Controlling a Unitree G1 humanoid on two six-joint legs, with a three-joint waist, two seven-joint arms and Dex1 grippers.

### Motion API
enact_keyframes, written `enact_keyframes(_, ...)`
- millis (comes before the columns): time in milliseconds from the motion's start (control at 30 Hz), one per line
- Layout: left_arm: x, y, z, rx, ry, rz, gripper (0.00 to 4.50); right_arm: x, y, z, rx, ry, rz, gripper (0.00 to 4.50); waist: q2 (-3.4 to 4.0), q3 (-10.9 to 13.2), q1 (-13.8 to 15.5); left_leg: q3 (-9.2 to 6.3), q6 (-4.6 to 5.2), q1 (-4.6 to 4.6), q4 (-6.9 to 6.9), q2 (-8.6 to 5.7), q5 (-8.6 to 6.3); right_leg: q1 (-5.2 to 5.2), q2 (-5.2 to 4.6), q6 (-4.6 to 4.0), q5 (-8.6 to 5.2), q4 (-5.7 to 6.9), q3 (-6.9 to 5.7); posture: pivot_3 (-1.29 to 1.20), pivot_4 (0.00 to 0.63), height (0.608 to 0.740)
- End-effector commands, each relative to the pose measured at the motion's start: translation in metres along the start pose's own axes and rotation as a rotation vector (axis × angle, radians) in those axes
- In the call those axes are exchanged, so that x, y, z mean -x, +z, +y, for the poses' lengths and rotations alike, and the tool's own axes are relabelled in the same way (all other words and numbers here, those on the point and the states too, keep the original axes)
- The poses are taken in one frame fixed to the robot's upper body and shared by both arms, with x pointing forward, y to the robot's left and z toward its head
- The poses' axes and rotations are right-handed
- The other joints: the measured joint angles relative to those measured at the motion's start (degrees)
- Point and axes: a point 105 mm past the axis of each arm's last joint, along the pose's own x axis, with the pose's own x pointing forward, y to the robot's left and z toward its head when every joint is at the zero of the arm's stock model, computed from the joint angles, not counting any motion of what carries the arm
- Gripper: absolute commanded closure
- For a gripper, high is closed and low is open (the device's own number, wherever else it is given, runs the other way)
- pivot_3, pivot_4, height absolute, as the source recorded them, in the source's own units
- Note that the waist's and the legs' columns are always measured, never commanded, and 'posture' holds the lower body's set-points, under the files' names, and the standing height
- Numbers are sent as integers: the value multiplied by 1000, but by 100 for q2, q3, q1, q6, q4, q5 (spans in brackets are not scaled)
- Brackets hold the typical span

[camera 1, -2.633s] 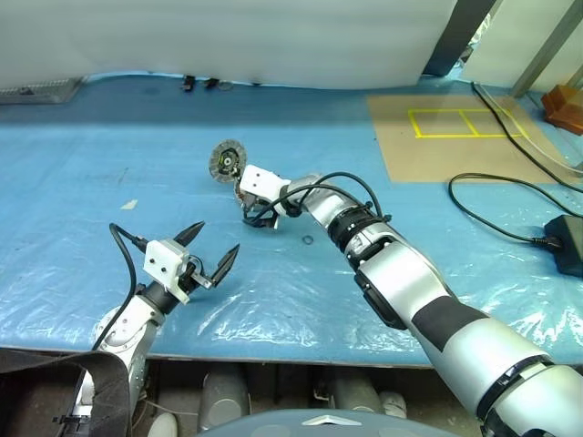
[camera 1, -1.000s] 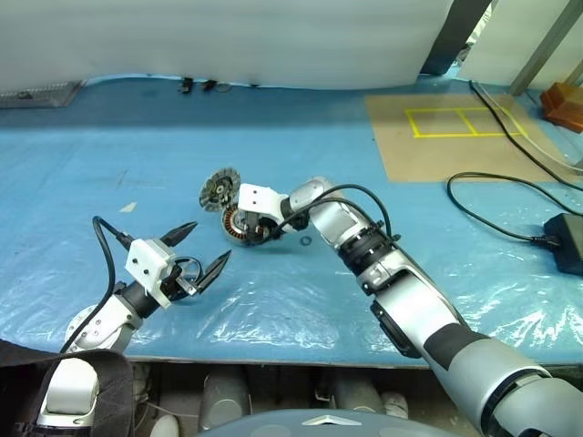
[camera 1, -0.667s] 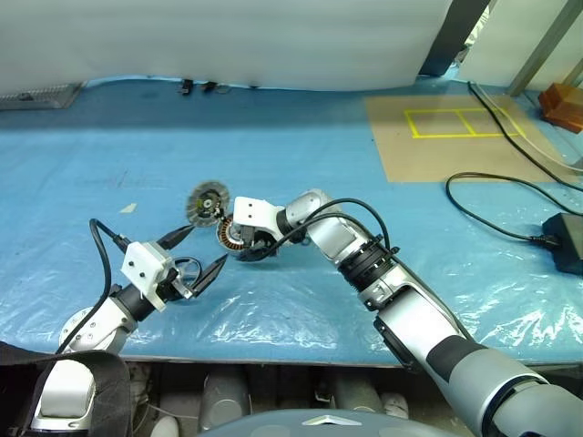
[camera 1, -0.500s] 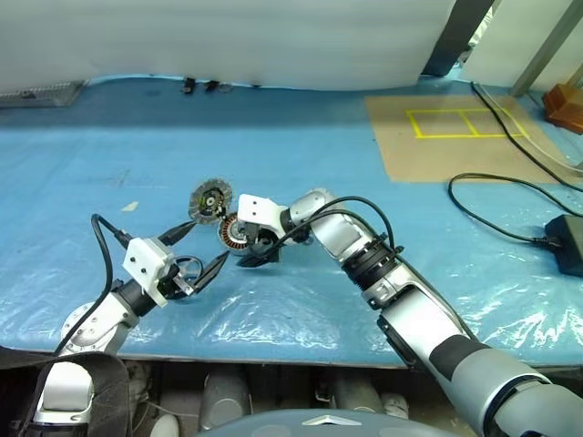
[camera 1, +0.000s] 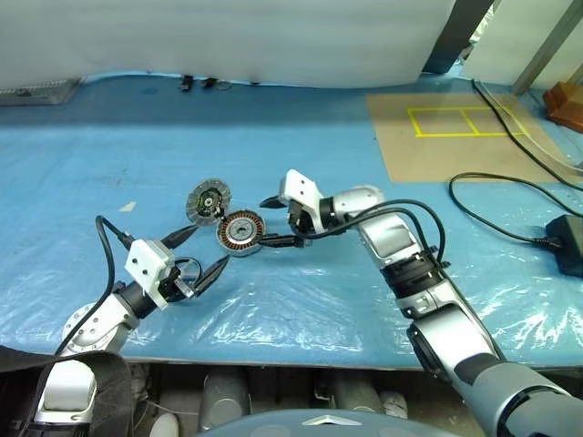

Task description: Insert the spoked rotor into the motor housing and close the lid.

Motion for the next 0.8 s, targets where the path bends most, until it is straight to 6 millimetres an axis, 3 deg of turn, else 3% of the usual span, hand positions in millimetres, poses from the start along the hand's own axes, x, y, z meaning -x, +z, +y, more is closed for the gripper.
enact_keyframes(33,0,12,-4,-19,-16,-40,0,21,-2,-5,-70,-73,-72,308,-1,0,5,1,0,0,0,-1,0,0,-1,0,0,0,0,0,150,740)
enact_keyframes(133,0,12,-4,-16,-16,-38,0,37,-21,-12,-132,-165,-57,308,-2,1,6,2,1,2,2,-2,0,3,-2,1,0,0,1,0,150,740)
enact_keyframes(333,-2,10,-6,-10,-25,-38,0,53,-60,-1,-103,-191,31,308,-2,1,-7,4,1,5,-3,0,0,3,1,3,-1,-5,1,0,150,740)
enact_keyframes(800,-5,4,-4,-4,-23,-47,0,46,-93,3,-66,-182,148,308,-6,-2,-10,7,2,7,-1,-2,0,8,-1,4,-1,-9,0,0,150,740)
